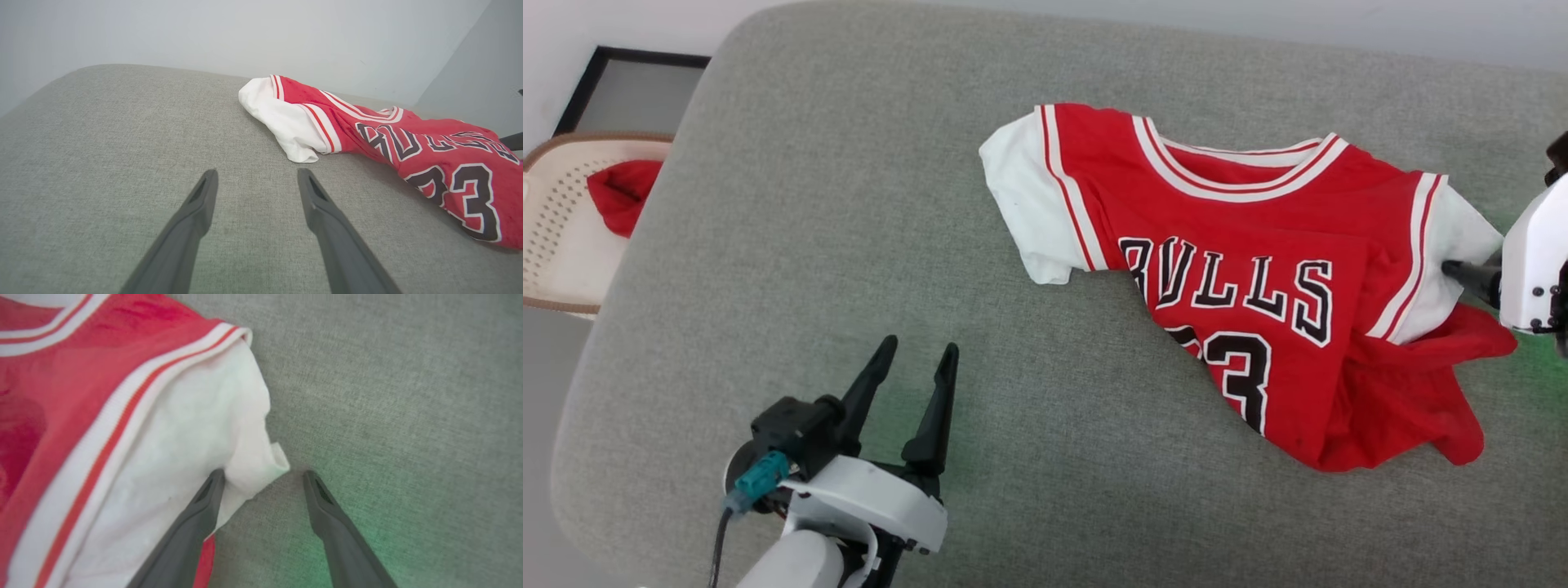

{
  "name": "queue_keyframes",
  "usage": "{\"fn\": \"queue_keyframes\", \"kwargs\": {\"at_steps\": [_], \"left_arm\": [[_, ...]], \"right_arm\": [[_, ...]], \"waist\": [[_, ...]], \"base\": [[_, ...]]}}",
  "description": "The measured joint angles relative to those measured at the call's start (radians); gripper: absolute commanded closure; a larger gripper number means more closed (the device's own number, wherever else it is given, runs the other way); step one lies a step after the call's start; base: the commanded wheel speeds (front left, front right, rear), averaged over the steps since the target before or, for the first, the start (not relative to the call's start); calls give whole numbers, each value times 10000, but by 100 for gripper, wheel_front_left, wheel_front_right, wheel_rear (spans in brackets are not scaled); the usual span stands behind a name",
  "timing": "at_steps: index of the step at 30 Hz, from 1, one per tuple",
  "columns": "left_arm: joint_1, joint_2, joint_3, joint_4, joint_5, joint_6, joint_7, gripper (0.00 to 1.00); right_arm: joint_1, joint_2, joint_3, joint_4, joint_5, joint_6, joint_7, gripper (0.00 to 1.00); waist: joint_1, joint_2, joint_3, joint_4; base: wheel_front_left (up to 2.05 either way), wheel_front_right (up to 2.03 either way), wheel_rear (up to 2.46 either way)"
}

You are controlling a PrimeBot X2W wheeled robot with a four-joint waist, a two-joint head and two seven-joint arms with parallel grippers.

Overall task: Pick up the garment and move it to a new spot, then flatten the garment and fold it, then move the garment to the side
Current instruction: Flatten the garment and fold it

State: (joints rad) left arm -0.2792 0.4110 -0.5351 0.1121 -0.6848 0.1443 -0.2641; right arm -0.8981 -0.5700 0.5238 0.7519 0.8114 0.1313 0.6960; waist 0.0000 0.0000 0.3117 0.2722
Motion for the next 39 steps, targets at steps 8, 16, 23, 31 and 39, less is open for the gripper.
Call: {"fn": "queue_keyframes", "kwargs": {"at_steps": [8,16,23,31,39], "left_arm": [[203,-462,504,295,278,-391,0,0],[379,-646,897,481,529,-610,0,0],[607,-750,1187,527,650,-711,0,0],[613,-930,1254,589,792,-846,0,0],[329,-1154,1214,920,882,-1022,0,0]], "right_arm": [[-96,309,50,-153,79,2,-727,100],[-92,-756,545,-899,-813,2,-1250,100],[-34,-2374,453,-2173,-2499,2,-330,100],[1012,-2326,-696,-3350,-4027,2,445,100],[1589,-1168,-1649,-2245,-5634,2,-974,100]], "waist": [[0,0,98,-44],[0,0,-22,-388],[0,0,-165,-736],[0,0,-88,-832],[0,0,76,-605]], "base": [[0,0,0],[0,0,0],[0,0,0],[0,0,0],[0,0,0]]}}
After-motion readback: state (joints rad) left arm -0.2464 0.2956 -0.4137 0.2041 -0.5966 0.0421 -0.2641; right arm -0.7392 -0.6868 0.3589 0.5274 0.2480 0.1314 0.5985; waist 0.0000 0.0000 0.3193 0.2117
